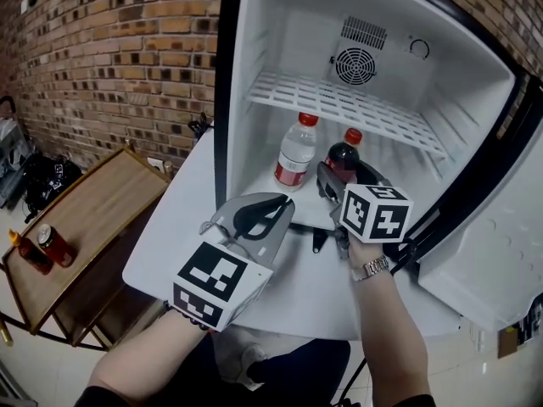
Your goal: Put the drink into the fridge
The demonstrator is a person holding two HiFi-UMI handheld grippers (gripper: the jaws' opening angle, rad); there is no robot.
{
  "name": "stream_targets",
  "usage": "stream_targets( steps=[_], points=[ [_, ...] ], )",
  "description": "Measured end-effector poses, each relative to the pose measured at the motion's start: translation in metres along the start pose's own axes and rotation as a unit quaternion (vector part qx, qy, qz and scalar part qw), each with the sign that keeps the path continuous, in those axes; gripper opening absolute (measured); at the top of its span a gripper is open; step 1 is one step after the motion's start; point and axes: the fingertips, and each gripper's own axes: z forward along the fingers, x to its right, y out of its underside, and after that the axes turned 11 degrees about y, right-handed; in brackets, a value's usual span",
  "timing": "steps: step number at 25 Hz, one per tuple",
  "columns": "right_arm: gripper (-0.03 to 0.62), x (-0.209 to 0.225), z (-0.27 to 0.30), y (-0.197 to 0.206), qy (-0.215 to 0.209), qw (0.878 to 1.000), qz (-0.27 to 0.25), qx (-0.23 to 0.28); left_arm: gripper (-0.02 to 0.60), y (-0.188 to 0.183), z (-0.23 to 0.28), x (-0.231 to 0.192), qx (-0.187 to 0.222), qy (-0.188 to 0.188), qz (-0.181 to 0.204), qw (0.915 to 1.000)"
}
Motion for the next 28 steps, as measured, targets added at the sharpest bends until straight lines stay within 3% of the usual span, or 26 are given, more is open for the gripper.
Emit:
stream_targets(
  steps=[9,13,21,28],
  points=[
    [0.331,0.001,-0.031,-0.01,0.016,1.0,0.01,0.023,0.017,-0.008,-0.021,-0.003,0.006,-0.011,0.006,0.9999],
    [0.331,-0.02,-0.061,-0.017,-0.007,0.999,0.015,0.038,0.017,-0.011,-0.038,-0.003,0.008,-0.019,0.008,0.9998],
    [0.33,-0.119,-0.121,-0.045,-0.096,0.992,-0.007,0.086,0.017,-0.011,-0.107,-0.007,0.012,-0.075,0.003,0.9971],
    [0.33,-0.223,-0.148,-0.039,-0.176,0.98,-0.013,0.089,0.017,-0.002,-0.194,-0.015,0.003,-0.135,0.004,0.9909]
  ],
)
